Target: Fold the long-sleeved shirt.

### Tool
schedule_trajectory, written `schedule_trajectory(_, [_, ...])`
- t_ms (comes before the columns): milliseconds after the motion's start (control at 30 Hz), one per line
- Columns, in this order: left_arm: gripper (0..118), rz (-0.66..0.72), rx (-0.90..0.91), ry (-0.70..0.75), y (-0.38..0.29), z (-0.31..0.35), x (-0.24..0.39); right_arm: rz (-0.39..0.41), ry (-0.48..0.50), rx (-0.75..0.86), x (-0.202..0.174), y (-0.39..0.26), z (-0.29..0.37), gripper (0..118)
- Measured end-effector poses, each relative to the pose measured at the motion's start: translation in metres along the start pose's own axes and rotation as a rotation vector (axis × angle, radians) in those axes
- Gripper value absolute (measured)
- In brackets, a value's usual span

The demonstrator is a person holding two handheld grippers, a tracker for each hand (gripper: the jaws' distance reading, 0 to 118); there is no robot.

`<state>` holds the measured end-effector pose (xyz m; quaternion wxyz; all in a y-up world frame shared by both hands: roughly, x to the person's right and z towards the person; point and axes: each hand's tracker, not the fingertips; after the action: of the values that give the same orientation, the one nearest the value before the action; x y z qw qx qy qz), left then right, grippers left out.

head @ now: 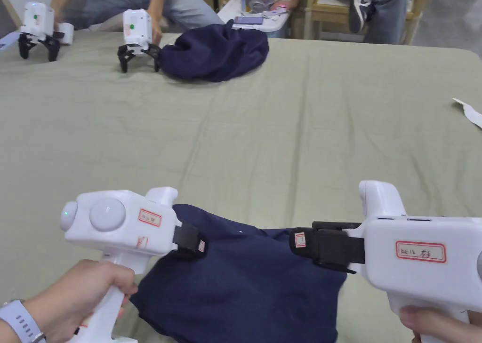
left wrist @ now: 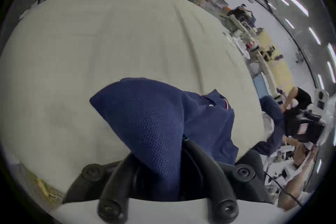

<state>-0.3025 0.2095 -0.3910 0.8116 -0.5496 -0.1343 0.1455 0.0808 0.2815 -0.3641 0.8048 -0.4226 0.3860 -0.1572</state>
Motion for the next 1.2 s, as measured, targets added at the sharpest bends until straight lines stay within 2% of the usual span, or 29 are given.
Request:
schedule_trajectory(167, [9,0.007,-0.038,0.242,0.029,0.044,-0.095,0.055,0.036,-0.024,-0.034,0.024,-0.022,1])
schedule_trajectory(200, [9,0.003,-0.053,0.286,0.034,0.052,-0.115,0.039,0.074,-0.031,-0.035,0.027,-0.031,1])
schedule_trajectory(267, [9,0.052,-0.071,0.357,0.039,0.068,-0.151,0.018,0.082,-0.035,-0.042,0.033,-0.046,1])
schedule_trajectory(400, [9,0.06,-0.148,0.513,0.048,0.088,-0.213,0.035,0.098,-0.071,-0.062,0.044,-0.08,1])
schedule_trajectory(500, [9,0.138,-0.134,0.611,0.051,0.099,-0.238,0.041,0.127,-0.115,-0.076,0.049,-0.107,1])
schedule_trajectory(533, [9,0.126,-0.128,0.641,0.052,0.101,-0.247,0.041,0.136,-0.126,-0.08,0.049,-0.115,1])
schedule_trajectory(567, [11,0.103,-0.134,0.674,0.063,0.1,-0.289,0.044,0.136,-0.138,-0.084,0.05,-0.123,1])
schedule_trajectory(667, [66,0.076,-0.196,0.823,0.065,0.11,-0.319,0.074,0.125,-0.173,-0.093,0.047,-0.138,1])
schedule_trajectory(700, [78,0.099,-0.197,0.886,0.062,0.119,-0.322,0.078,0.119,-0.182,-0.095,0.045,-0.142,1])
schedule_trajectory(767, [78,0.144,-0.13,0.97,0.062,0.149,-0.339,0.092,0.095,-0.191,-0.091,0.039,-0.149,1])
schedule_trajectory(833, [76,0.206,-0.031,0.99,0.053,0.184,-0.328,0.114,0.063,-0.184,-0.094,0.035,-0.15,1])
schedule_trajectory(867, [70,0.244,0.018,0.97,0.05,0.198,-0.326,0.111,0.066,-0.179,-0.094,0.035,-0.151,1])
schedule_trajectory(933, [65,0.32,0.083,0.779,0.037,0.215,-0.313,0.091,0.084,-0.173,-0.097,0.035,-0.156,1])
schedule_trajectory(967, [54,0.34,0.11,0.655,0.035,0.219,-0.331,0.096,0.081,-0.169,-0.102,0.034,-0.158,1])
schedule_trajectory(1000, [22,0.34,0.133,0.557,0.024,0.216,-0.32,0.109,0.072,-0.16,-0.106,0.033,-0.159,1])
schedule_trajectory(1033, [3,0.315,0.155,0.537,0.016,0.212,-0.308,0.123,0.066,-0.153,-0.11,0.032,-0.159,1])
schedule_trajectory(1133, [0,0.229,0.136,0.422,-0.017,0.176,-0.234,0.146,0.088,-0.122,-0.114,0.023,-0.153,1])
schedule_trajectory(1167, [0,0.188,0.15,0.387,-0.025,0.159,-0.211,0.15,0.074,-0.115,-0.114,0.019,-0.149,1])
schedule_trajectory(1200, [0,0.133,0.162,0.394,-0.03,0.144,-0.183,0.142,0.018,-0.107,-0.113,0.016,-0.142,1])
